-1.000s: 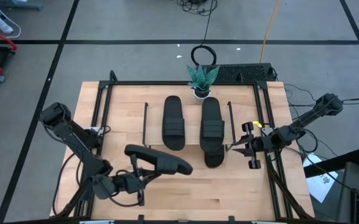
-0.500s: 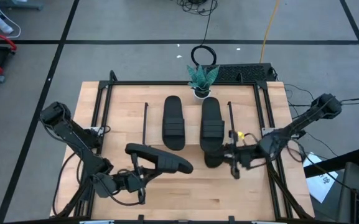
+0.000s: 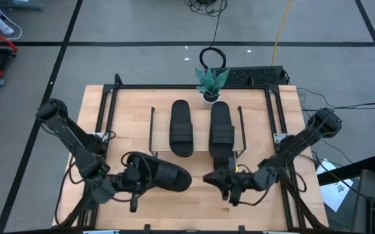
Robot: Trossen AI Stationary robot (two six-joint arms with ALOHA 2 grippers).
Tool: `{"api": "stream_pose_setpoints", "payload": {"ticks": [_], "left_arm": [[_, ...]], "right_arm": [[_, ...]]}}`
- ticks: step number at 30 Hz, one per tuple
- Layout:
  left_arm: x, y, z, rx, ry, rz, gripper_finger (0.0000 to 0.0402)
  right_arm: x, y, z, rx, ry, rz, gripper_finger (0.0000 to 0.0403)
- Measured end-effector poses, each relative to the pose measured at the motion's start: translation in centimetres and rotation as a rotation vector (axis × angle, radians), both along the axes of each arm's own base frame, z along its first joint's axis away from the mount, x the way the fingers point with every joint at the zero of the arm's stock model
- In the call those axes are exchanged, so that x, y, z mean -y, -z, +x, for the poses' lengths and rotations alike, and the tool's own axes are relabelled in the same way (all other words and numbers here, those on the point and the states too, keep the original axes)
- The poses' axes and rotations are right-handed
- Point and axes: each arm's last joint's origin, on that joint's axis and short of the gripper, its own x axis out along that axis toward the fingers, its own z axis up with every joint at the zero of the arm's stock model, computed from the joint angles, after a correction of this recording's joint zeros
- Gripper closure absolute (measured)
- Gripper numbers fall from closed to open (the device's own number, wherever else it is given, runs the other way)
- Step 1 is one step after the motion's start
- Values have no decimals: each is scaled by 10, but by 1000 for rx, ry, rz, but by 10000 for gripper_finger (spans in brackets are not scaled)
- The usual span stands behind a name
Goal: Pick and place slides into the shelf
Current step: Put the black slide under the shelf
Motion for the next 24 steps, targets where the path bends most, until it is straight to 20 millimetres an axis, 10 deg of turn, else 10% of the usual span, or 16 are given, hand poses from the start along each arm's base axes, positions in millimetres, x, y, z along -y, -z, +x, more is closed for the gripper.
{"api": "stream_pose_setpoints", "payload": {"ticks": [24], "left_arm": [[10,30,24,-105,-4,-226,399]], "right_arm": [[-50,25,46,-128,16,-242,299]]}}
